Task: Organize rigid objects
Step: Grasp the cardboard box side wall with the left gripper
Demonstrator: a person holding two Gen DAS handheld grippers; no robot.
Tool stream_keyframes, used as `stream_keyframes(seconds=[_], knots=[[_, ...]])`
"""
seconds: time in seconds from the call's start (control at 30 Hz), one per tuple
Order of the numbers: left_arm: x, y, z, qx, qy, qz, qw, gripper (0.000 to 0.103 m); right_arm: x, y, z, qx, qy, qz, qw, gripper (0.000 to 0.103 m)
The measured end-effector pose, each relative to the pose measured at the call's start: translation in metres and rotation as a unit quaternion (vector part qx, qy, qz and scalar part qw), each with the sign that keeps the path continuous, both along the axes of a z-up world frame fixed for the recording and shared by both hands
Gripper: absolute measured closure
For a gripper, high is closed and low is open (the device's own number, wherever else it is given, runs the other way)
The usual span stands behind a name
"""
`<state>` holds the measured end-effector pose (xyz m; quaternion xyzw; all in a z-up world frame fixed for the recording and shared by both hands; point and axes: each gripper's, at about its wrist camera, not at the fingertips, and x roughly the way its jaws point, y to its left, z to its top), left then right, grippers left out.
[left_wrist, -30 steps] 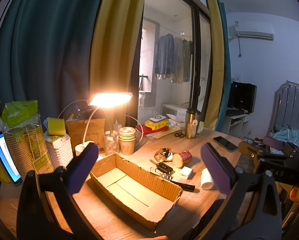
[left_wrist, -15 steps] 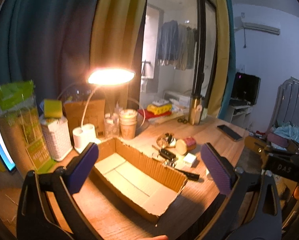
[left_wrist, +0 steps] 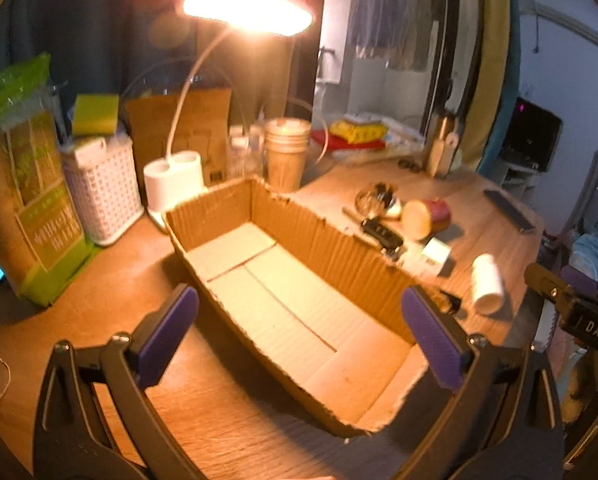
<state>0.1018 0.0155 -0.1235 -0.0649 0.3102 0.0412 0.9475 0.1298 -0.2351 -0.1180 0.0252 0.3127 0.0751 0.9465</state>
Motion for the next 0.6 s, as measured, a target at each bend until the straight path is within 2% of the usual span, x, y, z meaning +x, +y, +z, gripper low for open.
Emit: stream_keyframes(seconds=[0.2,0.3,0.33,0.37,0.43,0.5,0.6], knots=[[0.016,0.000,-0.025,0.009,0.046,0.012,0.9988,0.001,0.019,-0.007,-0.026,0.008,0.025,0.000,1.000,0.002],[0.024,0.002,-0.037,0.001,0.074,0.018,0.9971,0.003,0.031,-0.011,-0.037,0.013,0.035,0.003,0.999,0.002],[0.025,0.003,-0.040,-0.005,0.080,0.020,0.9966,0.007,0.036,-0.012,-0.041,0.014,0.040,0.005,0.999,0.002],[0.028,0.004,-0.042,-0.008,0.090,0.023,0.9956,0.016,0.041,-0.014,-0.044,0.015,0.046,0.005,0.999,0.002],[0.034,0.006,-0.049,-0.009,0.116,0.025,0.9929,0.021,0.049,-0.017,-0.048,0.018,0.050,0.004,0.999,0.002],[0.038,0.008,-0.056,-0.013,0.140,0.030,0.9896,0.032,0.056,-0.020,-0.052,0.025,0.053,0.002,0.998,0.002],[0.041,0.009,-0.063,-0.016,0.163,0.033,0.9859,0.035,0.064,-0.023,-0.058,0.033,0.060,0.004,0.998,0.002]])
